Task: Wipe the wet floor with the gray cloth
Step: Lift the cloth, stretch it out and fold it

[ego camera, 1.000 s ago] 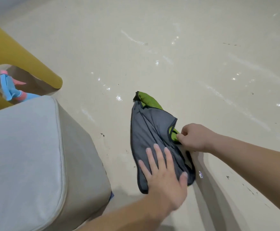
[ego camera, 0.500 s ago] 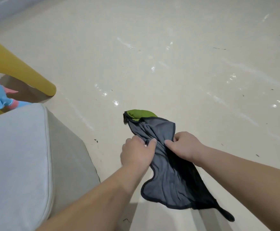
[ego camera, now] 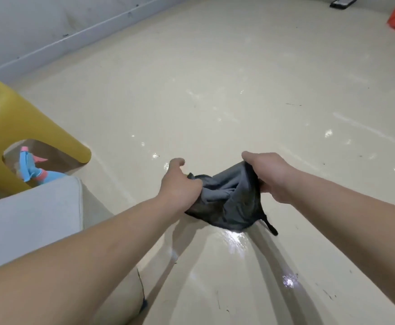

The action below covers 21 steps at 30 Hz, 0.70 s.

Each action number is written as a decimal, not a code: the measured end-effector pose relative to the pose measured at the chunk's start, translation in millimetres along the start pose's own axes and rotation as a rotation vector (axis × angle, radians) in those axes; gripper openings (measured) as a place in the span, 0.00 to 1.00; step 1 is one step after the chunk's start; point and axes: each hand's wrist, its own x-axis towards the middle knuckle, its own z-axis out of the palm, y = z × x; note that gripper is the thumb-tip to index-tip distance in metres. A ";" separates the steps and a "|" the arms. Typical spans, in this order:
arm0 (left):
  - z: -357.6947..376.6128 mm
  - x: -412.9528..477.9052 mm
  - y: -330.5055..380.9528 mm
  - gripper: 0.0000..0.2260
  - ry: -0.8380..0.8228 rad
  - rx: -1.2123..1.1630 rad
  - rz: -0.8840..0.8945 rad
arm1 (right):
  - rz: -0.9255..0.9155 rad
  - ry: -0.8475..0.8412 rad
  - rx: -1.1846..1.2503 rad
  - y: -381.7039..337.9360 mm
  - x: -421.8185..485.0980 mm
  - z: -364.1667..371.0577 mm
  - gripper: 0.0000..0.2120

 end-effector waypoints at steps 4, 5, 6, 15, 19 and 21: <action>-29.7 4.6 50.4 0.10 0.015 0.106 0.139 | -0.126 0.055 0.084 -54.5 -13.8 -10.4 0.21; -36.2 4.3 63.3 0.08 0.048 0.134 0.168 | -0.151 0.072 0.114 -66.1 -17.0 -14.0 0.22; -43.9 5.5 76.1 0.12 0.075 0.159 0.197 | -0.171 0.089 0.141 -77.6 -21.4 -18.6 0.22; -92.0 -9.2 119.1 0.09 0.218 0.058 0.128 | -0.182 0.235 0.269 -78.7 -30.2 -64.5 0.08; -69.3 -28.4 84.2 0.15 -0.130 -0.026 -0.138 | -0.054 0.104 0.096 -44.0 -29.7 -64.5 0.14; -59.3 -30.1 65.4 0.16 -0.196 0.097 -0.184 | -0.005 0.040 -0.052 -31.8 -32.0 -63.8 0.25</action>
